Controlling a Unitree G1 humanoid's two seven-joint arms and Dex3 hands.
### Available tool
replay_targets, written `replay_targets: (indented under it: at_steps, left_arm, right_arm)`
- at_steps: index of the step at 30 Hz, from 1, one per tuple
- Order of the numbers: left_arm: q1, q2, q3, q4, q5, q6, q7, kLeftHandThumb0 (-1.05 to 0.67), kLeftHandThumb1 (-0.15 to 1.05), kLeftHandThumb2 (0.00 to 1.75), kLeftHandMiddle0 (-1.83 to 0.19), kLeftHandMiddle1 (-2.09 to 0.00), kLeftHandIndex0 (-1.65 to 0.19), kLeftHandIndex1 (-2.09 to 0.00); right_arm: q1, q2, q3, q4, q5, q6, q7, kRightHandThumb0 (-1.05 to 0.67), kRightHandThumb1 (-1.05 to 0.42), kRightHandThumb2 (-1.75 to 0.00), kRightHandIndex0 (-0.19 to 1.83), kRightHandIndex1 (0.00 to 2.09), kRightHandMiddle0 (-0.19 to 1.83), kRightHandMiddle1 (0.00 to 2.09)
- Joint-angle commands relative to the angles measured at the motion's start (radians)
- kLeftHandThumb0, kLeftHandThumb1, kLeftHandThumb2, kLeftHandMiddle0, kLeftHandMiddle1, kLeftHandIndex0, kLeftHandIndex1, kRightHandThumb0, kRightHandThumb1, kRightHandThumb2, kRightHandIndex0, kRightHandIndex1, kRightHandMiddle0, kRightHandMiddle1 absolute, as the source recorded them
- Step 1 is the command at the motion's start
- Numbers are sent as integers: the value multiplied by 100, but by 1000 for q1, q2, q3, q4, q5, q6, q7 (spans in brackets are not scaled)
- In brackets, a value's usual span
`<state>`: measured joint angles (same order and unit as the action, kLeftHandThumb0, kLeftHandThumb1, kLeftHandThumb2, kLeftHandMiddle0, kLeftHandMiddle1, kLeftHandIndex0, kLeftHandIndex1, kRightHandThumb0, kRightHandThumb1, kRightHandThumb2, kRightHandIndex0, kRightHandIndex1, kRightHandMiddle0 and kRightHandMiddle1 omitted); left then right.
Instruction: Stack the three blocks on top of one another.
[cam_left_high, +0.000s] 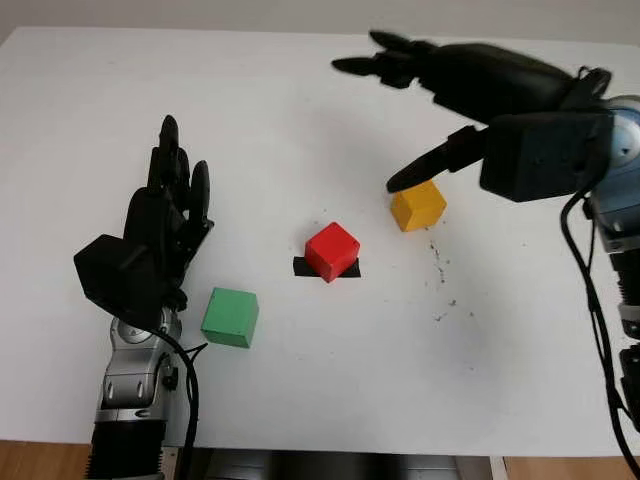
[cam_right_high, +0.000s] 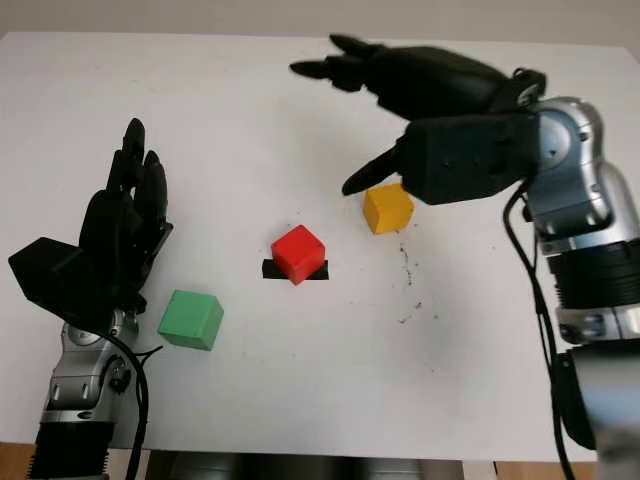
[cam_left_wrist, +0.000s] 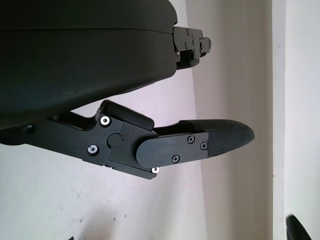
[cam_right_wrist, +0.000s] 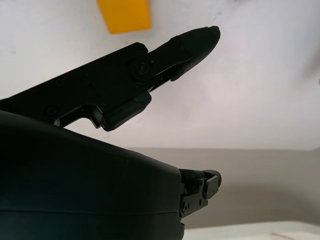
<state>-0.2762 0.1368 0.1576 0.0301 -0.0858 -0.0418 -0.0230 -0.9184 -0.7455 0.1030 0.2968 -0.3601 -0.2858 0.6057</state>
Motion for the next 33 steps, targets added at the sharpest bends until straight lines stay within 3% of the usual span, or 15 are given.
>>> replay_targets:
  at_steps: [1, 11, 33]
  left_arm:
    - [-5, 2, 7, 1, -6, -6, -2, -75, 105, 54, 8, -5, 5, -5]
    - [-9, 11, 14, 5, -15, -3, -16, -75, 105, 54, 8, -6, 5, -5]
    - [-4, 15, 18, 0, -16, 2, -25, -75, 105, 53, 8, -5, 5, -5]
  right_arm:
    - [3, -37, -26, -7, 4, 20, -2, -70, -87, -5, -3, 8, 19, 19]
    - [82, -140, -30, -38, -57, 59, -1, -69, -88, -6, 2, 9, 23, 18]
    - [111, -110, 109, 60, -237, -17, -107, -71, -86, -5, 7, 8, 24, 12]
